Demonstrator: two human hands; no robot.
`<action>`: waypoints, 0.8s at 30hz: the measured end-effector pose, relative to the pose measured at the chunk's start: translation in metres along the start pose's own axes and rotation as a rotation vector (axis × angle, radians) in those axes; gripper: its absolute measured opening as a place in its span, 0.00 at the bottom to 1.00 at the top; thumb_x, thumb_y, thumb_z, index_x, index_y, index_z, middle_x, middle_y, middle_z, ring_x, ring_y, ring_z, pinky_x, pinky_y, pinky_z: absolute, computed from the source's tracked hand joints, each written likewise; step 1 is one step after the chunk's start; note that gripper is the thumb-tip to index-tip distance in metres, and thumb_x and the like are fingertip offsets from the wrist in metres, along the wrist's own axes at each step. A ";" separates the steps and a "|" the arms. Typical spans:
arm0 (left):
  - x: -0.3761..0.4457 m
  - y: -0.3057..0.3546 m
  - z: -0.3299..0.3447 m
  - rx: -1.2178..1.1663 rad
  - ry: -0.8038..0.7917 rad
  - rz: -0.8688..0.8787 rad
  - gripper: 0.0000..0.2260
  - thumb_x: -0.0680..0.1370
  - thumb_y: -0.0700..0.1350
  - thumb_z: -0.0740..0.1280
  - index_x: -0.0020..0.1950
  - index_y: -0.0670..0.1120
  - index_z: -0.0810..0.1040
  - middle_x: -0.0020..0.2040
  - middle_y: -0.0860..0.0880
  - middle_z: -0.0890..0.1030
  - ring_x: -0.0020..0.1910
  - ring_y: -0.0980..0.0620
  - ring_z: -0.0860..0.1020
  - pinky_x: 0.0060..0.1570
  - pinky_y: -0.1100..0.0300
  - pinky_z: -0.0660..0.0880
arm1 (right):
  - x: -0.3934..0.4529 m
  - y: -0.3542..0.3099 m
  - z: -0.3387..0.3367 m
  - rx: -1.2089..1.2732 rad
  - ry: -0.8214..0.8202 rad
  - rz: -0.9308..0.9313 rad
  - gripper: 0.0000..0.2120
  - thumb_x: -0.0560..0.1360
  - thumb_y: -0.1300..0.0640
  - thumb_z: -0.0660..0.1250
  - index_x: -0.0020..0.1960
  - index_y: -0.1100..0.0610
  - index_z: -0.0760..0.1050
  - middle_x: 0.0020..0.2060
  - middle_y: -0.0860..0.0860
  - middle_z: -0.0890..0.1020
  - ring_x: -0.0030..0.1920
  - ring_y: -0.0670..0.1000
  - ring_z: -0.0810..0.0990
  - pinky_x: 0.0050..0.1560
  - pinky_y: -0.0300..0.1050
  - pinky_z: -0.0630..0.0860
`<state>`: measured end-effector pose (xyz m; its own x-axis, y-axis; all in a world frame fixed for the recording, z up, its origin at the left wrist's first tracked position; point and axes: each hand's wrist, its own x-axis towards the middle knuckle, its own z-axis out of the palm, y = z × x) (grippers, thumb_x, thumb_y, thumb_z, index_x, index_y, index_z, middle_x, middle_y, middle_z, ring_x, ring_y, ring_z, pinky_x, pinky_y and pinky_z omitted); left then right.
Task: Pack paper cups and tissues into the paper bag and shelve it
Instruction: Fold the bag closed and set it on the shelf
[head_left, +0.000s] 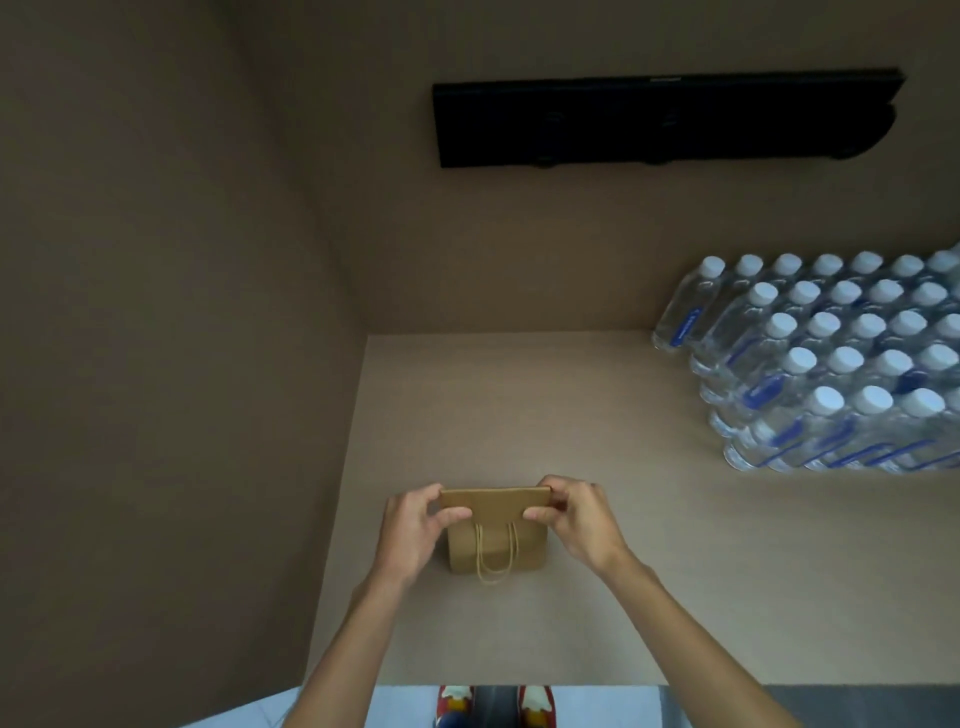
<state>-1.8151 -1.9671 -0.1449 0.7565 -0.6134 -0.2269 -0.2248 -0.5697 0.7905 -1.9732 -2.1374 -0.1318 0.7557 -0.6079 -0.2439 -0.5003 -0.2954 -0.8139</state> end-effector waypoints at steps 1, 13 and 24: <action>0.003 -0.001 -0.002 -0.001 -0.023 0.024 0.14 0.66 0.52 0.78 0.39 0.42 0.82 0.37 0.46 0.85 0.37 0.55 0.76 0.46 0.49 0.77 | 0.002 -0.001 0.000 -0.004 0.008 0.008 0.17 0.68 0.60 0.77 0.30 0.49 0.71 0.25 0.43 0.74 0.28 0.42 0.70 0.33 0.38 0.67; 0.009 -0.009 -0.015 0.103 -0.137 0.180 0.11 0.69 0.52 0.78 0.48 0.50 0.87 0.42 0.53 0.86 0.43 0.59 0.82 0.46 0.69 0.73 | 0.000 0.003 0.010 0.071 0.032 0.083 0.12 0.68 0.62 0.77 0.32 0.54 0.75 0.30 0.48 0.82 0.32 0.43 0.78 0.37 0.40 0.75; 0.014 -0.010 -0.008 0.058 -0.213 0.174 0.04 0.71 0.42 0.76 0.44 0.44 0.85 0.40 0.49 0.83 0.42 0.47 0.82 0.47 0.58 0.78 | -0.005 0.005 0.012 -0.089 0.133 0.093 0.18 0.63 0.56 0.81 0.33 0.66 0.75 0.32 0.56 0.78 0.33 0.54 0.75 0.36 0.46 0.72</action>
<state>-1.7973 -1.9649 -0.1512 0.5582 -0.8027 -0.2099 -0.3795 -0.4720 0.7957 -1.9743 -2.1275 -0.1412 0.6450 -0.7259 -0.2388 -0.6050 -0.2942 -0.7399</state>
